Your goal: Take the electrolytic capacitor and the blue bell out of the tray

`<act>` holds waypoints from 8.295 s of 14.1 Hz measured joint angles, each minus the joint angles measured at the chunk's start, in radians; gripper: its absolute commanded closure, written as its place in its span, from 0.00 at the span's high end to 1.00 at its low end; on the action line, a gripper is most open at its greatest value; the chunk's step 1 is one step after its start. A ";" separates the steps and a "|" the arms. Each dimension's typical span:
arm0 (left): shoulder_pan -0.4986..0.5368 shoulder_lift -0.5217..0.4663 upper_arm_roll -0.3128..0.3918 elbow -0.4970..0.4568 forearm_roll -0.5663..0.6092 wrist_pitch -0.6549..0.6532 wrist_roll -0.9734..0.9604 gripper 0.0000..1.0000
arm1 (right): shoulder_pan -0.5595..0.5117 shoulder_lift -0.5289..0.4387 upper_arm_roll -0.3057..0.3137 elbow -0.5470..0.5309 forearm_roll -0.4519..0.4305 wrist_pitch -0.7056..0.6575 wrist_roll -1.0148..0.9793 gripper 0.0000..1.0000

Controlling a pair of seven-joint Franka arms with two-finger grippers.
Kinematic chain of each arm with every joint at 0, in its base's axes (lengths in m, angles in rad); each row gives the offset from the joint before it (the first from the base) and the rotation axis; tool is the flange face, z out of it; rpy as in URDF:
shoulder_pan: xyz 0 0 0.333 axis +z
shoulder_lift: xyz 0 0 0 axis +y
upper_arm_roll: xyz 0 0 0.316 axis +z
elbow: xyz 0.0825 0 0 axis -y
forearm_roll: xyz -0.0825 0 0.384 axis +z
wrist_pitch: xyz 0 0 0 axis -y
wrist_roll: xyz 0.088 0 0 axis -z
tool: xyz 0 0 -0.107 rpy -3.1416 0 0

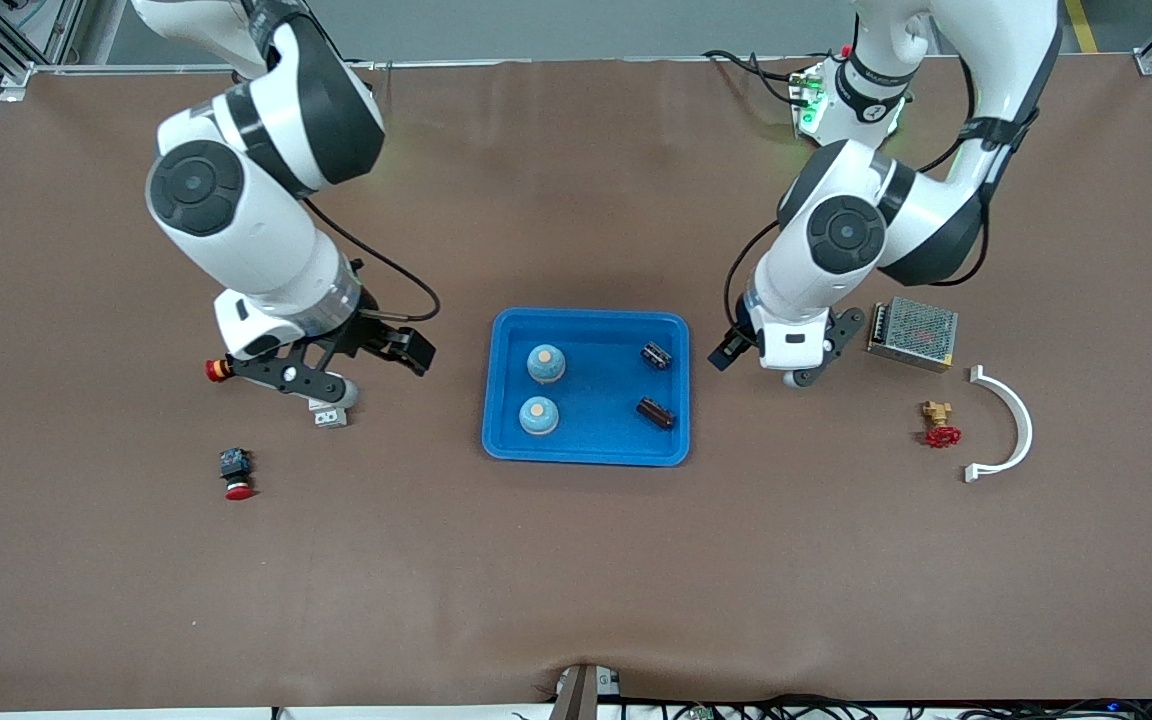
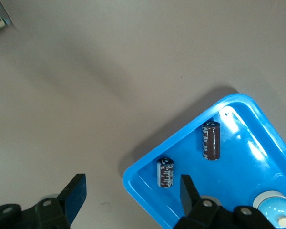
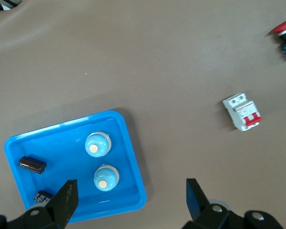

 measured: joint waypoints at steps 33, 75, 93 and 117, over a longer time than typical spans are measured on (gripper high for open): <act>-0.149 0.331 0.002 0.047 0.169 0.322 -0.418 0.00 | 0.246 0.304 -0.005 -0.079 -0.024 0.358 0.012 1.00; 0.453 0.214 0.015 -0.137 0.371 0.258 0.425 0.00 | 0.280 0.402 -0.005 -0.183 -0.043 0.610 0.018 0.81; 0.458 0.227 0.005 -0.071 0.385 0.222 0.425 1.00 | 0.262 0.355 -0.026 -0.087 -0.043 0.382 0.024 0.53; 0.297 0.230 -0.090 0.168 0.247 0.024 0.181 1.00 | -0.311 0.139 -0.029 0.145 0.010 -0.157 -0.817 0.53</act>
